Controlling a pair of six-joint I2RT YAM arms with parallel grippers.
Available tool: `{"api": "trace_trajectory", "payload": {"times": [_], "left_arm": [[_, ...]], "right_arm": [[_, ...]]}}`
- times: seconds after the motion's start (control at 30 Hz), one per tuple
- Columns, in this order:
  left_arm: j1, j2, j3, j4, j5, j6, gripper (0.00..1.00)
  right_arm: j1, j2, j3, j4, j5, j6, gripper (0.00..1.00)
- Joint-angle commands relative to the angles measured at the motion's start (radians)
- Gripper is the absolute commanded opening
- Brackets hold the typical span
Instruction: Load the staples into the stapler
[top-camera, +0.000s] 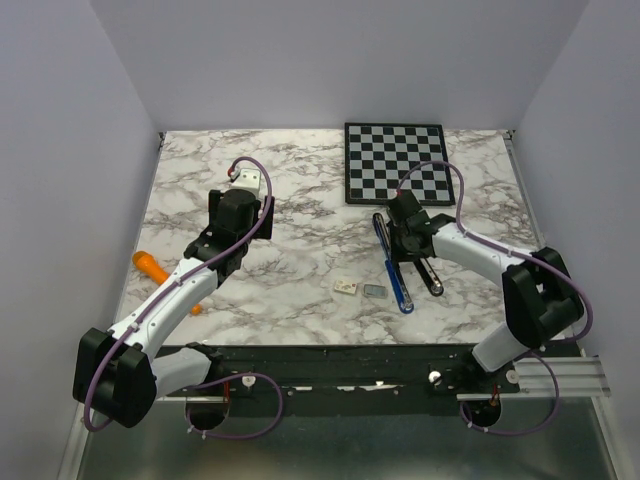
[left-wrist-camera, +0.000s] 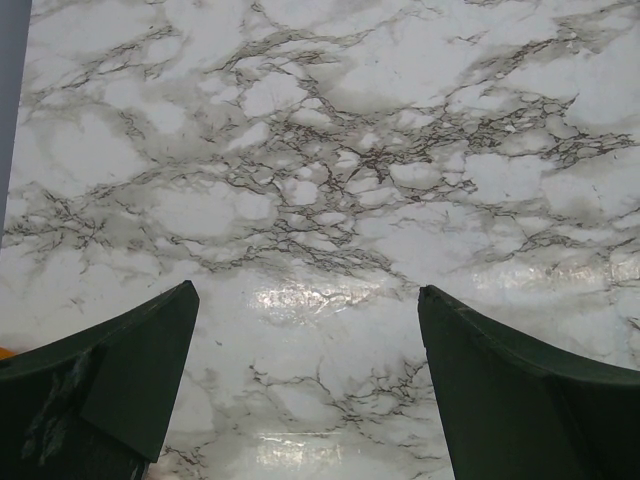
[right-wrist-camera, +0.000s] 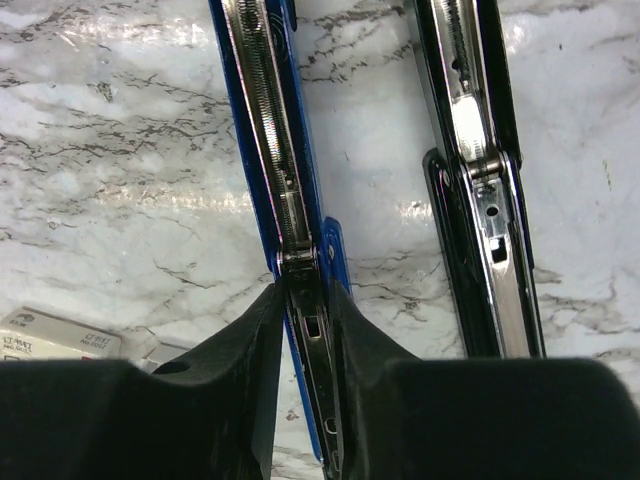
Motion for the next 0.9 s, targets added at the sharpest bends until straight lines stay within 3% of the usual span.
{"api": "trace_trajectory", "payload": {"times": [0.0,0.2,0.47,0.63,0.87], "left_arm": [[0.003,-0.005,0.017,-0.007,0.024,-0.017,0.99],[0.003,-0.014,0.018,-0.009,0.026,-0.019,0.99],[0.003,-0.029,0.018,-0.009,0.011,-0.014,0.99],[0.003,-0.028,0.018,-0.009,0.012,-0.014,0.99],[0.003,-0.026,0.015,-0.009,0.015,-0.017,0.99]], "right_arm": [[0.003,-0.023,-0.018,-0.092,0.005,0.084,0.35],[0.051,-0.119,0.045,-0.159,-0.013,-0.017,0.63],[0.124,-0.176,0.022,-0.181,-0.213,0.023,0.73],[0.155,-0.126,0.011,-0.202,-0.218,0.028,0.79],[0.166,-0.029,0.016,-0.218,-0.230,0.014,0.80]]}}
